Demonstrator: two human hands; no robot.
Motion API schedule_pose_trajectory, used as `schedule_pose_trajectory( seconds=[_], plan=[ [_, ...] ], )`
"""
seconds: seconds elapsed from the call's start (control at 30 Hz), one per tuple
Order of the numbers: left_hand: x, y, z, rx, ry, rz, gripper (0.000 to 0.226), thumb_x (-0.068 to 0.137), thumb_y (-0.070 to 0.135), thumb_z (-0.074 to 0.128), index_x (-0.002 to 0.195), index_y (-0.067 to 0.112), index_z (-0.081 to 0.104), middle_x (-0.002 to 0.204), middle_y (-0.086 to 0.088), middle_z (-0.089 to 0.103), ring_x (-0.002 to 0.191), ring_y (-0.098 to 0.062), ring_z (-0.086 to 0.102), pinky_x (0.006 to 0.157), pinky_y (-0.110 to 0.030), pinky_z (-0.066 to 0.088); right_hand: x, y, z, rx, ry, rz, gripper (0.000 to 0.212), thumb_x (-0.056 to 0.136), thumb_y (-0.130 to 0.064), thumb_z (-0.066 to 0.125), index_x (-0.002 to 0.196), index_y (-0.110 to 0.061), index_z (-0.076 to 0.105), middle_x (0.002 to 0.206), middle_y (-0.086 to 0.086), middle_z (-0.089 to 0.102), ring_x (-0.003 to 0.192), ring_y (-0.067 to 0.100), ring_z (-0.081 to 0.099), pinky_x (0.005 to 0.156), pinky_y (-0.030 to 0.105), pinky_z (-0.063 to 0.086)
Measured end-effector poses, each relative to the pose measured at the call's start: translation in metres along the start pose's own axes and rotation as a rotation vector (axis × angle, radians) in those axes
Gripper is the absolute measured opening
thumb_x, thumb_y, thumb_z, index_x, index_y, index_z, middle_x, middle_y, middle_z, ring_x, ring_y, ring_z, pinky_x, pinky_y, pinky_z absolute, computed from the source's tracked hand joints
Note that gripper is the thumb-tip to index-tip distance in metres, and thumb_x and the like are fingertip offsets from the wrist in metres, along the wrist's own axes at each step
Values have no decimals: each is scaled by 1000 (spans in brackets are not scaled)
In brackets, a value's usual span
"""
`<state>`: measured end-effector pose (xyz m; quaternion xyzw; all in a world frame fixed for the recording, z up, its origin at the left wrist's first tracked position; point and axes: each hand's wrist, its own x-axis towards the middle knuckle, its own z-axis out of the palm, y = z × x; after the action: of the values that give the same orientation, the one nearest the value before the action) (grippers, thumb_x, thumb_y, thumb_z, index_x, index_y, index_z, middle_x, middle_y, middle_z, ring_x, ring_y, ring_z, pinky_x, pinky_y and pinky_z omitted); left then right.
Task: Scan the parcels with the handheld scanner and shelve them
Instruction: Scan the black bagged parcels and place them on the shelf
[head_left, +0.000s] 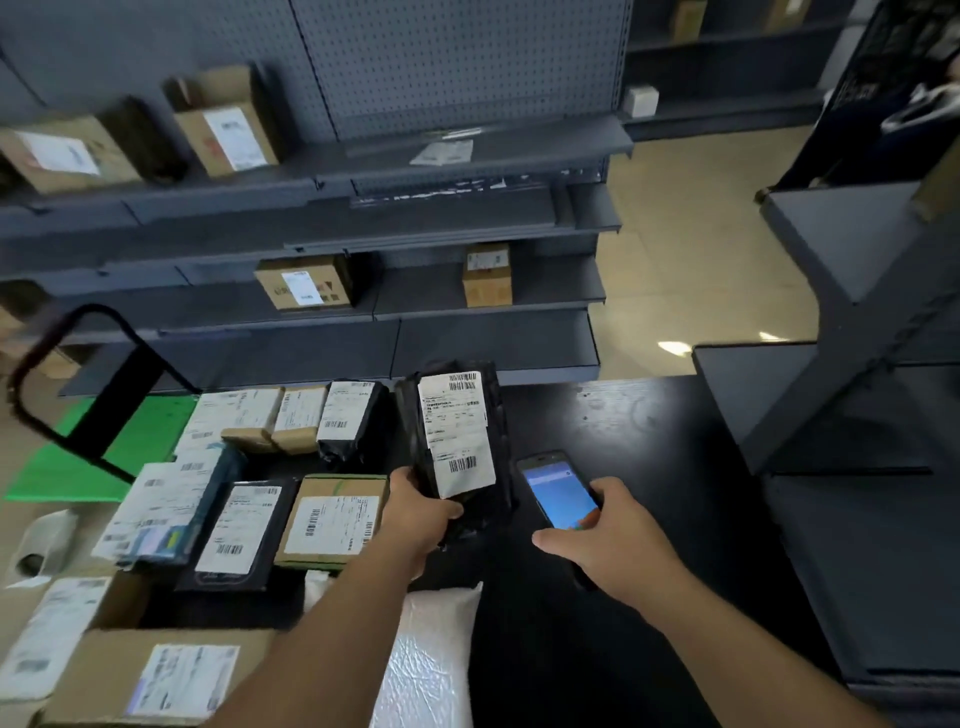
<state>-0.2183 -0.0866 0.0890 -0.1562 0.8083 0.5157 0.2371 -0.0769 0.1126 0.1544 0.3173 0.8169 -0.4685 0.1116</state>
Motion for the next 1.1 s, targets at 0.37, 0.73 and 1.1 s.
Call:
schedule_pose_trajectory(
  seconds=[0.37, 0.73, 1.1],
  plan=[
    [-69, 22, -19, -173, 72, 201, 88, 84, -8, 79, 154, 19, 31, 143, -6, 56, 117, -28, 63, 72, -36, 60, -65, -15, -33, -93, -117, -139, 65, 61, -56, 86, 109, -30, 50, 99, -3, 66, 86, 15, 69, 75, 36, 59],
    [-67, 42, -58, -226, 68, 271, 79, 79, -4, 81, 134, 33, 38, 130, -6, 66, 107, -31, 70, 90, -55, 62, -90, -61, -22, -145, -83, -200, 76, 59, -60, 87, 117, -28, 48, 104, 0, 64, 90, 20, 68, 74, 37, 59],
    [-62, 39, -79, -267, 31, 325, 73, 83, -9, 78, 136, 27, 41, 124, -3, 67, 105, -24, 69, 87, -43, 61, -102, -81, 3, -170, -45, -220, 76, 59, -62, 84, 117, -30, 48, 104, -1, 63, 91, 21, 68, 76, 40, 61]
  ],
)
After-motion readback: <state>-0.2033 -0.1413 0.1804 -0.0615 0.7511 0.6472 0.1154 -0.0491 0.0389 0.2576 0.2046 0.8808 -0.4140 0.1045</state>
